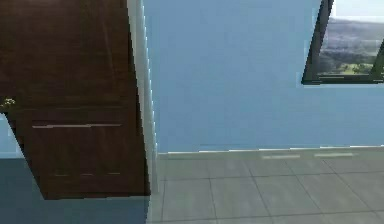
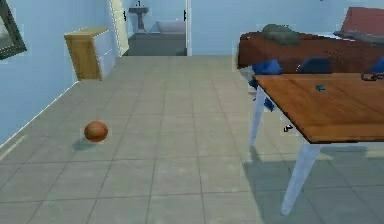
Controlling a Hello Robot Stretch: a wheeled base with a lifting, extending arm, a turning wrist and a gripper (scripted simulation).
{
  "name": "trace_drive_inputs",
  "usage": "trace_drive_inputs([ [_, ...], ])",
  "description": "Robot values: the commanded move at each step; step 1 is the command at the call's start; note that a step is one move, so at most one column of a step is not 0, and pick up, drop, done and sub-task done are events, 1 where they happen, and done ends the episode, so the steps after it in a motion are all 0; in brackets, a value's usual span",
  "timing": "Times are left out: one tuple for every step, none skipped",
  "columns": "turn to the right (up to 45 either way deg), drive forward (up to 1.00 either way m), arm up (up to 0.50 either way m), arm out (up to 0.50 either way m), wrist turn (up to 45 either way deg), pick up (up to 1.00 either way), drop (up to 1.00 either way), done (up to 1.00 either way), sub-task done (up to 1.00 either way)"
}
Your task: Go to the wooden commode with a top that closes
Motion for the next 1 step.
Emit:
trace_drive_inputs([
  [39.0, 0.0, 0.0, 0.0, 0.0, 0.0, 0.0, 0.0, 0.0],
])
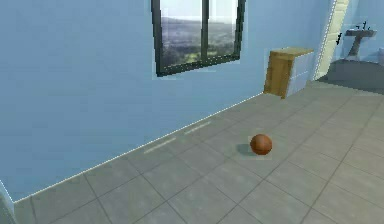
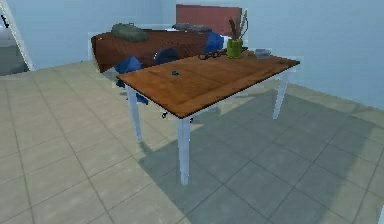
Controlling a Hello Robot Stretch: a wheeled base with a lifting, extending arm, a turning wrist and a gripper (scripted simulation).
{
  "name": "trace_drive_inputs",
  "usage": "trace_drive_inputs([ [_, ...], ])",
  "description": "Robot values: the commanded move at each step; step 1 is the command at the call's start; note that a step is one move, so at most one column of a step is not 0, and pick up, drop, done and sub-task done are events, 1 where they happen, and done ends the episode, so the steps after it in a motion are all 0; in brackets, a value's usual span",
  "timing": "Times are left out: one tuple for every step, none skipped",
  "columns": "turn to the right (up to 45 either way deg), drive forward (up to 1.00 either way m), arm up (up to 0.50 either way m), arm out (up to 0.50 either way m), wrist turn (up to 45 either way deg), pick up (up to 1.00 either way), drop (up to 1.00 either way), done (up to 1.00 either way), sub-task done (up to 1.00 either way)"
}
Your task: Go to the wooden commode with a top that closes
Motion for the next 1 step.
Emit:
trace_drive_inputs([
  [3.0, 0.0, 0.0, 0.0, 0.0, 0.0, 0.0, 0.0, 0.0],
])
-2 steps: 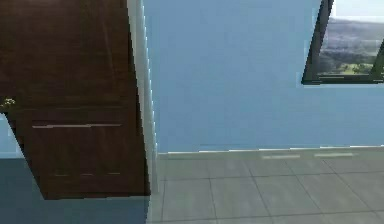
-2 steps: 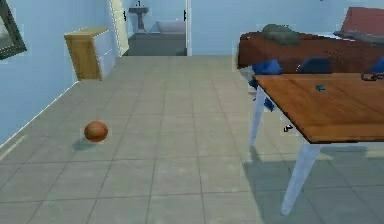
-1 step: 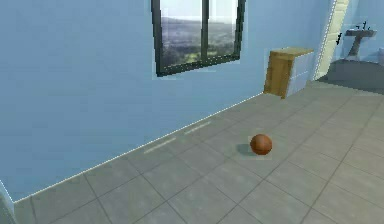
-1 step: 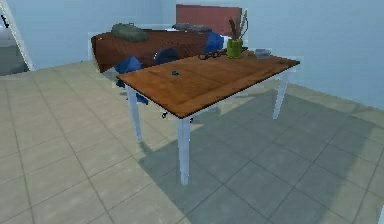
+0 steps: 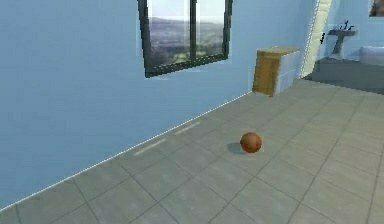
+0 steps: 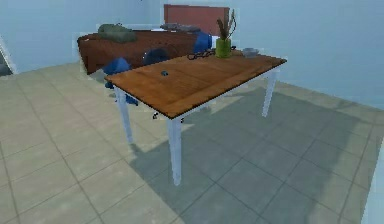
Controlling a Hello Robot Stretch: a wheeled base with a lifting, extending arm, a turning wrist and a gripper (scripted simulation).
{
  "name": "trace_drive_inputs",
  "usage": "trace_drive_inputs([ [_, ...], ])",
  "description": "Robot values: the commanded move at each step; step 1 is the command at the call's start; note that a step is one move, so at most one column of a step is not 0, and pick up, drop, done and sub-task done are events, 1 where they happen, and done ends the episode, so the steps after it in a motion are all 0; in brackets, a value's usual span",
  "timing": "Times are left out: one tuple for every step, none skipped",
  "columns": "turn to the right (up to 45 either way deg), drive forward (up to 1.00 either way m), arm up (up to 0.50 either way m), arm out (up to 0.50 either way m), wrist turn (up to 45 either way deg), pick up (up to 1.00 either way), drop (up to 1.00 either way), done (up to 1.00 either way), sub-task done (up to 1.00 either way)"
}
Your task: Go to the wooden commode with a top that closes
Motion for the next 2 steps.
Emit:
trace_drive_inputs([
  [0.0, 0.05, 0.0, 0.0, 0.0, 0.0, 0.0, 0.0, 0.0],
  [-45.0, 0.0, 0.0, 0.0, 0.0, 0.0, 0.0, 0.0, 0.0],
])
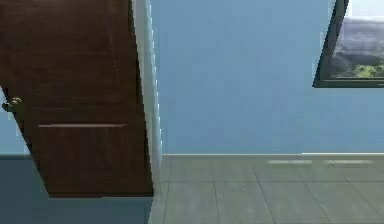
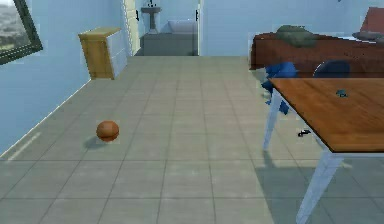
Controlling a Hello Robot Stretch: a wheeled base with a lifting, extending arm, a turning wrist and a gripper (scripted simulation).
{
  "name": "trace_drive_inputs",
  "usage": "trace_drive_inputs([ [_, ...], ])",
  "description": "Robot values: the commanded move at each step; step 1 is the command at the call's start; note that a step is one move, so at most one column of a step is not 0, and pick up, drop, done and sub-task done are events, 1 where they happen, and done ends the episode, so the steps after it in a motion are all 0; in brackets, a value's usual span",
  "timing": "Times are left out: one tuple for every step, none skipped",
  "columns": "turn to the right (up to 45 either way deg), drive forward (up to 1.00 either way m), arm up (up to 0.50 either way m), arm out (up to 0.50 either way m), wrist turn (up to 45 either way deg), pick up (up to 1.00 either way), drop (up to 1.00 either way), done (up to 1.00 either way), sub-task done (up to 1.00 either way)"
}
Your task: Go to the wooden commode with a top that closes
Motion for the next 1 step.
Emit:
trace_drive_inputs([
  [-33.0, 0.0, 0.0, 0.0, 0.0, 0.0, 0.0, 0.0, 0.0],
])
